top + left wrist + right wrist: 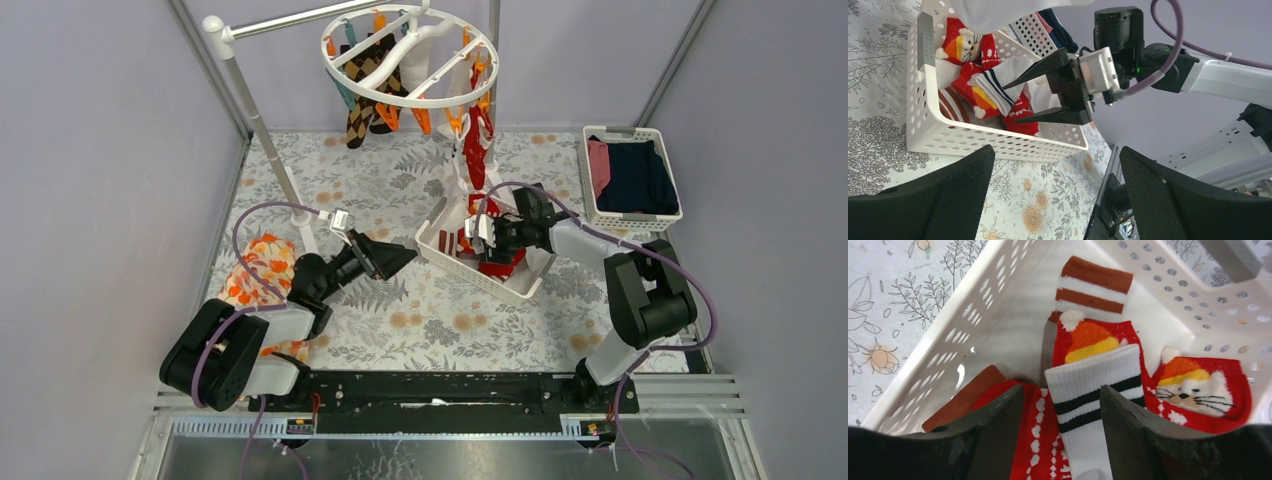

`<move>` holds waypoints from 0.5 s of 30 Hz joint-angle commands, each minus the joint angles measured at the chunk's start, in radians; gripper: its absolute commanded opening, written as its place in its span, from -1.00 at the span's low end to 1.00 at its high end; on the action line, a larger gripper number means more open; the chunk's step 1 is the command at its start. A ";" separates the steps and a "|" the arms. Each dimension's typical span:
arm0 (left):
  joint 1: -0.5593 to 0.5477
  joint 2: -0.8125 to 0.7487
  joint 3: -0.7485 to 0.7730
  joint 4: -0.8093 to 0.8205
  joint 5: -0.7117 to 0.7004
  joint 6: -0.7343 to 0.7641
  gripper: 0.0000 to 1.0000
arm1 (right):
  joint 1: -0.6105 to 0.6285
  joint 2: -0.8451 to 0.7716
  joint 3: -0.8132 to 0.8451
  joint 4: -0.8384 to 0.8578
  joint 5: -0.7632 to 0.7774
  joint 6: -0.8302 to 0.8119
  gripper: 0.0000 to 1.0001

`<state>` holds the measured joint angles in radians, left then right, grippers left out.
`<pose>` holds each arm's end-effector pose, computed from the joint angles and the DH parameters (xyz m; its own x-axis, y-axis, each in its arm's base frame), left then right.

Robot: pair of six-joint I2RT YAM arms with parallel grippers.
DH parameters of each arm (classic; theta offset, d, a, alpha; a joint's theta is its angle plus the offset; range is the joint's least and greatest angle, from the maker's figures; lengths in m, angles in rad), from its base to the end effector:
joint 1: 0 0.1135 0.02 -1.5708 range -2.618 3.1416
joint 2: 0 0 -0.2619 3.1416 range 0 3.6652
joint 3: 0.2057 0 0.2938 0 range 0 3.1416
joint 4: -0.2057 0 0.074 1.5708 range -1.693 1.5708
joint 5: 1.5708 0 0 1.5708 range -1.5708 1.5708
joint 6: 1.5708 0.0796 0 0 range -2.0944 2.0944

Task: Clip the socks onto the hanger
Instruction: Pick up the sock from the bin.

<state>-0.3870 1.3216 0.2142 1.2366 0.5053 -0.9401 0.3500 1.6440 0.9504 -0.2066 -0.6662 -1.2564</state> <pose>0.2448 -0.1414 0.1554 -0.5554 -0.5368 -0.6352 0.5533 0.3317 -0.7641 0.3434 0.1777 0.1300 0.3719 -0.6602 -0.6526 -0.8948 -0.0678 -0.4413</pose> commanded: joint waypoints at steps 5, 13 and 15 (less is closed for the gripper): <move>0.019 0.015 -0.016 0.080 0.030 -0.014 0.97 | 0.018 0.051 0.018 0.077 0.065 0.100 0.02; 0.023 0.019 -0.021 0.097 0.042 -0.016 0.97 | 0.018 0.026 0.033 0.079 0.062 0.166 -0.79; 0.023 0.022 -0.022 0.104 0.046 -0.018 0.98 | 0.018 0.019 0.042 0.071 0.053 0.182 -0.87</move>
<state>-0.3725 1.3315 0.2100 1.2697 0.5251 -0.9531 0.3641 1.6901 0.9508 -0.1421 -0.6048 -1.1278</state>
